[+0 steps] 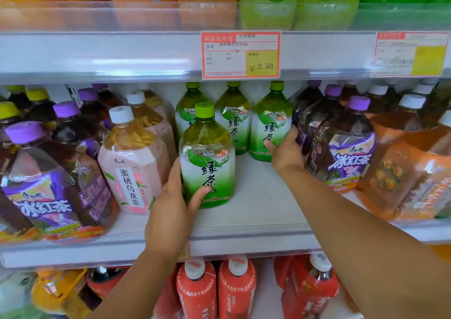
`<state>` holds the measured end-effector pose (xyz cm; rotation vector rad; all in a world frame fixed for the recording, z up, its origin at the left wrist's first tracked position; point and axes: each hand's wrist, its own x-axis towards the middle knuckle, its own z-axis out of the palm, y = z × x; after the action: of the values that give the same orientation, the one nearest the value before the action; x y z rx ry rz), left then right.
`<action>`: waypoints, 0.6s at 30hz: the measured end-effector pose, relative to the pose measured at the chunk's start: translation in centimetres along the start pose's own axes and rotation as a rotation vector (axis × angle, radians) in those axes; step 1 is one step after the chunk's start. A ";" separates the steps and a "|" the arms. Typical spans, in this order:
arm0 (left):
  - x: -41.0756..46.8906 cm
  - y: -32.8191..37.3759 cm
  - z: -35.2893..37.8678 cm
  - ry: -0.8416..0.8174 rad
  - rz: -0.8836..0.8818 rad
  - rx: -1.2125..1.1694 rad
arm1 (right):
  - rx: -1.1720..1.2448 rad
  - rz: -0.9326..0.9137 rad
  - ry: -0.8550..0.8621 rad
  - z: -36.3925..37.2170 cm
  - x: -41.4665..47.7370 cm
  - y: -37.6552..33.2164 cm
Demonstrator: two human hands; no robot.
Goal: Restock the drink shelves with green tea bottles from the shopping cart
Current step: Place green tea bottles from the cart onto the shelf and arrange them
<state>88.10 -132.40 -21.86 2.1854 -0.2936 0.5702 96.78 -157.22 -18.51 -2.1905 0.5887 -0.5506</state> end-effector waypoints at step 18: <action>0.1 -0.5 0.4 -0.006 -0.031 -0.022 | -0.229 -0.209 -0.229 -0.6 -3.2 1.4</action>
<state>88.48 -132.36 -22.36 2.1670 -0.2678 0.5412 93.60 -156.59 -19.88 -2.5071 0.3141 -0.3439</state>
